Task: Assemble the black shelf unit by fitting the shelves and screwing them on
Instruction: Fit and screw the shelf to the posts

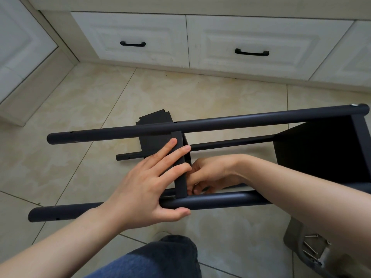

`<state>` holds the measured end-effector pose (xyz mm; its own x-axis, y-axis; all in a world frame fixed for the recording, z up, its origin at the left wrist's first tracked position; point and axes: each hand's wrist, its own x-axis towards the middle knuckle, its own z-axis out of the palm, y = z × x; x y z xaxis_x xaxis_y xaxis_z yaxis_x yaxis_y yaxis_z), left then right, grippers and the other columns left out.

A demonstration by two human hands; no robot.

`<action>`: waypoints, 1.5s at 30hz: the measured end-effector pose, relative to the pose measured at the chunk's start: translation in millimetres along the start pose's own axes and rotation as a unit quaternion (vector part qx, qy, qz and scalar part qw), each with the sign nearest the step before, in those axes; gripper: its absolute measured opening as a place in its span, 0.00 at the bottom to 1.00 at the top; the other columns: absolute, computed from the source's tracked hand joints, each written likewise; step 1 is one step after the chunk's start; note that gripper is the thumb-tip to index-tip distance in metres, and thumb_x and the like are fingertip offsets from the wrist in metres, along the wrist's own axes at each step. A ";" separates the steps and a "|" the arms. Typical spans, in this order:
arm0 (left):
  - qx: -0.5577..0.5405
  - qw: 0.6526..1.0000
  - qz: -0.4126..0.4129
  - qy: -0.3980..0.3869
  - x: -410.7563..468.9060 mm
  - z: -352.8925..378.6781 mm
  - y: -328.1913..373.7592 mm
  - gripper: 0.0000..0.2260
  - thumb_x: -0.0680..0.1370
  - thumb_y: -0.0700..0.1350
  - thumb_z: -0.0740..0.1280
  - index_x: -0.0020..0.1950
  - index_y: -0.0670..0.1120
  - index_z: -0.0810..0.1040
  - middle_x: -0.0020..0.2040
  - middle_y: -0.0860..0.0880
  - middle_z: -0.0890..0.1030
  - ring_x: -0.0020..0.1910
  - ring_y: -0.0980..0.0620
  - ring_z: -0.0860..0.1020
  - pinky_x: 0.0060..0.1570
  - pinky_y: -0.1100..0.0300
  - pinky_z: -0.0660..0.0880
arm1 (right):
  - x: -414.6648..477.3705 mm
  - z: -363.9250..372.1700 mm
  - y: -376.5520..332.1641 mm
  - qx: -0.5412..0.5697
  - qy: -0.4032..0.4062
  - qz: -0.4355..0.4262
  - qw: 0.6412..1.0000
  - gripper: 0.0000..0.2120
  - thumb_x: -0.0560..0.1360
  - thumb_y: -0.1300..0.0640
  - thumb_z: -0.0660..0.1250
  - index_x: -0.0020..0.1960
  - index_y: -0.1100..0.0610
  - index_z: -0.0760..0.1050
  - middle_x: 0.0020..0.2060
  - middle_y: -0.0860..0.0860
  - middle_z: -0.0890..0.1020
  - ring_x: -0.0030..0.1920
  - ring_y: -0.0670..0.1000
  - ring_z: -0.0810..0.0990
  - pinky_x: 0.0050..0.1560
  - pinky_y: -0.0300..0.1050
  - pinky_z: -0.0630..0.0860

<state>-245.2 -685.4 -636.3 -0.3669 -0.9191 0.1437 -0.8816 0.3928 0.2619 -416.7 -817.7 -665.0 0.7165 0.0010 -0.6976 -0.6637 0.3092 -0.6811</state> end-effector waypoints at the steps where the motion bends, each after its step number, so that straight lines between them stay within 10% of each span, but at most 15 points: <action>1: 0.000 1.000 -0.001 0.000 0.3 -0.3 0.0 0.32 0.72 0.71 0.66 0.70 0.54 0.69 0.82 0.55 0.57 0.82 0.48 0.53 0.64 0.47 0.73 | -2.1 -1.9 -0.8 0.006 -0.010 -0.003 1.000 0.05 0.78 0.59 0.67 0.47 0.58 0.81 0.39 0.51 0.83 0.40 0.48 0.79 0.55 0.49 0.74; 45: 0.011 1.000 -0.008 -0.011 0.9 -4.0 4.6 0.32 0.71 0.70 0.67 0.68 0.51 0.75 0.81 0.53 0.60 0.82 0.49 0.54 0.61 0.54 0.70 | -4.5 1.9 -2.7 -0.003 -0.008 -0.001 1.000 0.10 0.80 0.59 0.66 0.39 0.57 0.78 0.34 0.50 0.79 0.36 0.47 0.77 0.45 0.40 0.75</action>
<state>-248.3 -684.3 -631.1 -0.3582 -0.9261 0.1184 -0.8940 0.3768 0.2426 -417.7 -816.7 -659.6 0.7214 0.0157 -0.6923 -0.6632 0.3037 -0.6841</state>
